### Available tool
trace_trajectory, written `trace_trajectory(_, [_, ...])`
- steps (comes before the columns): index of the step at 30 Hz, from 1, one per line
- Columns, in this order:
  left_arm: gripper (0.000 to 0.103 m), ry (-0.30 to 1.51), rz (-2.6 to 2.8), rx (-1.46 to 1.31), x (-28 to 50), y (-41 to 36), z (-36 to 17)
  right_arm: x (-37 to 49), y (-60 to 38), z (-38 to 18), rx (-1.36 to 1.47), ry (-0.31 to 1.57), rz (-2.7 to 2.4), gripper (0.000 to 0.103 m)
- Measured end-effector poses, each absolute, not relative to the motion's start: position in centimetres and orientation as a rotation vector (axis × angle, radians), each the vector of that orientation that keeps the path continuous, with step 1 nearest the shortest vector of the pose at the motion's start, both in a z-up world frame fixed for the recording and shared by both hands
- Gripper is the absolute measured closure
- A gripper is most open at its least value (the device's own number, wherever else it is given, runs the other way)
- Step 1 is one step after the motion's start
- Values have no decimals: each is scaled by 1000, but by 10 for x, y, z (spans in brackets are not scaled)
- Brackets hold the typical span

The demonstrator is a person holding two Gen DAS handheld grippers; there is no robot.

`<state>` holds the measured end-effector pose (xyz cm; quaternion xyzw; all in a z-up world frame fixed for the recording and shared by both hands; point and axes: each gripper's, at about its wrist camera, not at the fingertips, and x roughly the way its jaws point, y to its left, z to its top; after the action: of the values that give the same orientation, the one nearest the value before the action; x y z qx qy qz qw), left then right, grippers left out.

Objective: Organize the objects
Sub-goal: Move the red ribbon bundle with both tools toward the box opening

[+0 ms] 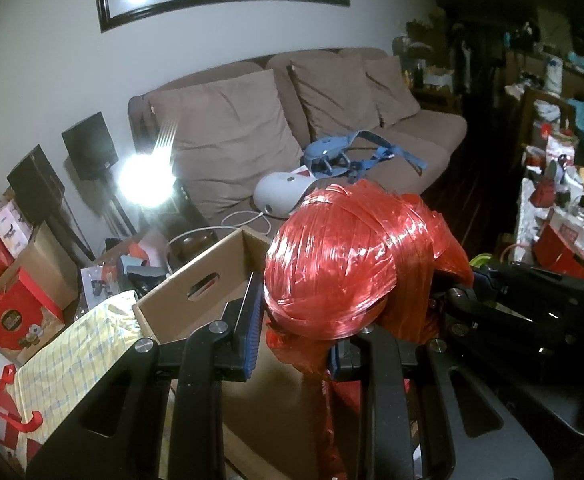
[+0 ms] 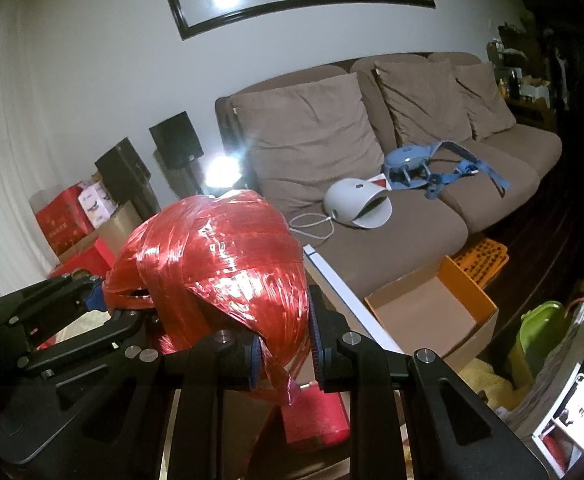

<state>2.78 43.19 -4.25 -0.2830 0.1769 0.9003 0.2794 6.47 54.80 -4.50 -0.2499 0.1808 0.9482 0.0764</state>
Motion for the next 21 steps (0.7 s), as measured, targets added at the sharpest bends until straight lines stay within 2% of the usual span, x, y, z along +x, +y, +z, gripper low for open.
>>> trace_trajectory(8, [80,528,2449,-783,19,430,-57,52,549,-67,-790,647,2857,84])
trace_trajectory(21, [80,541,2436,-837,9,425,-74,43,545,-83,-838,662,2849,84])
